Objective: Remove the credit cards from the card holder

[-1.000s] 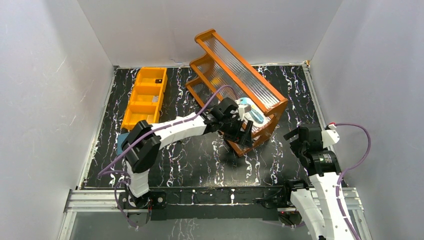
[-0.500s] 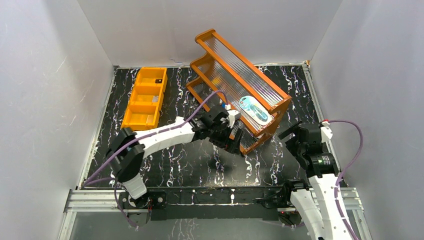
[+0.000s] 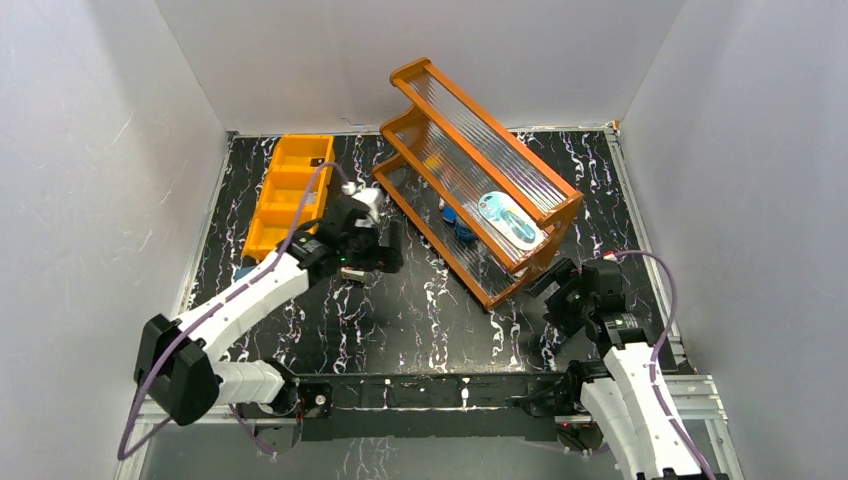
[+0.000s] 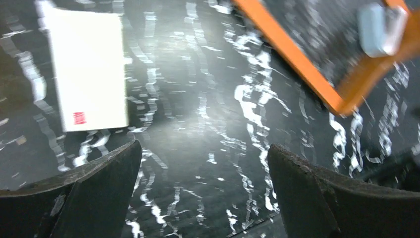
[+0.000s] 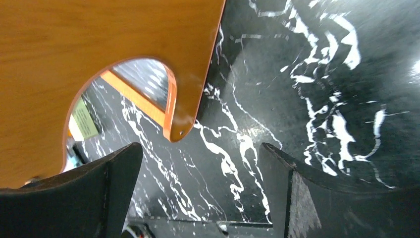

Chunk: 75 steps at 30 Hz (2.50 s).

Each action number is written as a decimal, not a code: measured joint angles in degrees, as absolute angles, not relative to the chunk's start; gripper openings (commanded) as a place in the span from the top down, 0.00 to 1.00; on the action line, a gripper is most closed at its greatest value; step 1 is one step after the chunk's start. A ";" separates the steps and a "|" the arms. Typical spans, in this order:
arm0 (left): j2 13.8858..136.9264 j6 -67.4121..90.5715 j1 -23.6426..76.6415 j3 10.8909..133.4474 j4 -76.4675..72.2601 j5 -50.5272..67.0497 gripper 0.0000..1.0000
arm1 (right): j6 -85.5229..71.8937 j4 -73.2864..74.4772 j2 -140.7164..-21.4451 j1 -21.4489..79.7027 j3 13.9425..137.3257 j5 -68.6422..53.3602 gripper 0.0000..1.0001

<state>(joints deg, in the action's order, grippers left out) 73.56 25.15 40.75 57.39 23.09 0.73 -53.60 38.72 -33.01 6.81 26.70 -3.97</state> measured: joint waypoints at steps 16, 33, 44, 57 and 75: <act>64.03 29.89 33.91 51.88 24.93 -0.43 0.02 | -64.34 19.00 -38.79 6.81 15.57 -4.27 0.02; 63.66 30.70 33.91 51.88 25.10 0.69 0.02 | -71.77 6.98 -44.86 6.85 13.52 7.16 0.02; 62.76 30.65 33.91 51.88 26.63 0.82 0.02 | -64.36 6.68 -59.05 -2.00 25.12 13.78 0.02; 61.12 29.76 33.91 51.83 28.42 -1.32 0.02 | -47.37 11.77 -74.70 -17.96 39.11 -1.93 0.02; 63.33 28.56 32.99 51.09 29.04 -8.86 0.02 | -49.45 22.02 -44.86 -10.70 22.33 -20.69 0.22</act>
<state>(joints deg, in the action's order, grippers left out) 63.33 28.56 32.99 51.09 29.04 -8.86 -49.45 22.02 -44.86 -10.70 22.33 -20.69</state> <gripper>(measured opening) 0.983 0.803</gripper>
